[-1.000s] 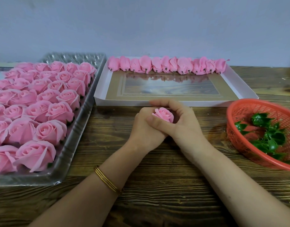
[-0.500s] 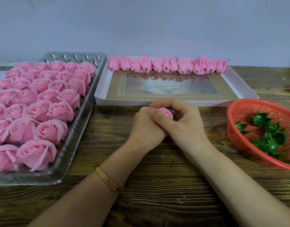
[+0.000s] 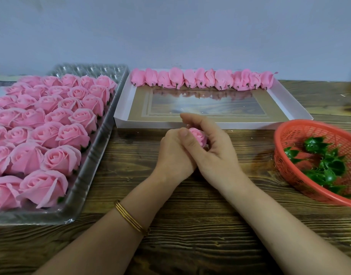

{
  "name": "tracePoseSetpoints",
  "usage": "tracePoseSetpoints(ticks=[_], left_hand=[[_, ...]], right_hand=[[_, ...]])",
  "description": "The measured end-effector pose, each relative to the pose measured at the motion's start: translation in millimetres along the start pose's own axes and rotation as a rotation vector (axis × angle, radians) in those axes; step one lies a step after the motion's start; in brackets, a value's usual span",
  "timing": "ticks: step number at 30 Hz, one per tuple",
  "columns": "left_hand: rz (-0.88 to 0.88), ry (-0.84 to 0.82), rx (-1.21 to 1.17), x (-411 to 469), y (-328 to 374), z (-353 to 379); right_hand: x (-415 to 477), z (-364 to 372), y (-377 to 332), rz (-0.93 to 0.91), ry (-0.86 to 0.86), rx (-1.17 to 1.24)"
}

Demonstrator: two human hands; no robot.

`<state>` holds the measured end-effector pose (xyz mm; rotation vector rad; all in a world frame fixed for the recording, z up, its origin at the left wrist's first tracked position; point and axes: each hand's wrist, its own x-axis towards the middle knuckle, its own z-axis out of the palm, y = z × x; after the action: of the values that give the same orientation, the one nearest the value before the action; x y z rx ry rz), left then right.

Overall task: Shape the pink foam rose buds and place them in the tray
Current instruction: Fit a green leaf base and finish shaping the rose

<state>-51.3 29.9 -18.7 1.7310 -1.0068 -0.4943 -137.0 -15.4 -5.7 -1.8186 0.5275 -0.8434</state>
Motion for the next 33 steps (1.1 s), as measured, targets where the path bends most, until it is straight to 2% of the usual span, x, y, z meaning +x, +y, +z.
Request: tracePoseSetpoints(ticks=[3,11,27,30,33], left_hand=[[0.002,-0.022,0.075,0.8,-1.5,-0.5],[0.015,0.016,-0.115,-2.9,1.3,-1.4],[0.055,0.022,-0.175,-2.0,-0.1,-2.2],[0.036,0.038,-0.272,-3.3,2.4,-1.4],[-0.021,0.002,-0.38,-4.7,7.0,-3.0]], right_hand=[[-1.2,2.4,2.2,-0.007,-0.021,-0.062],[0.0,2.7,6.0,0.034,-0.045,-0.071],[2.4,-8.8,4.6,0.09,-0.206,-0.217],[5.2,-15.6,4.3,0.127,-0.202,-0.112],[10.8,-23.9,4.6,0.221,-0.141,0.175]])
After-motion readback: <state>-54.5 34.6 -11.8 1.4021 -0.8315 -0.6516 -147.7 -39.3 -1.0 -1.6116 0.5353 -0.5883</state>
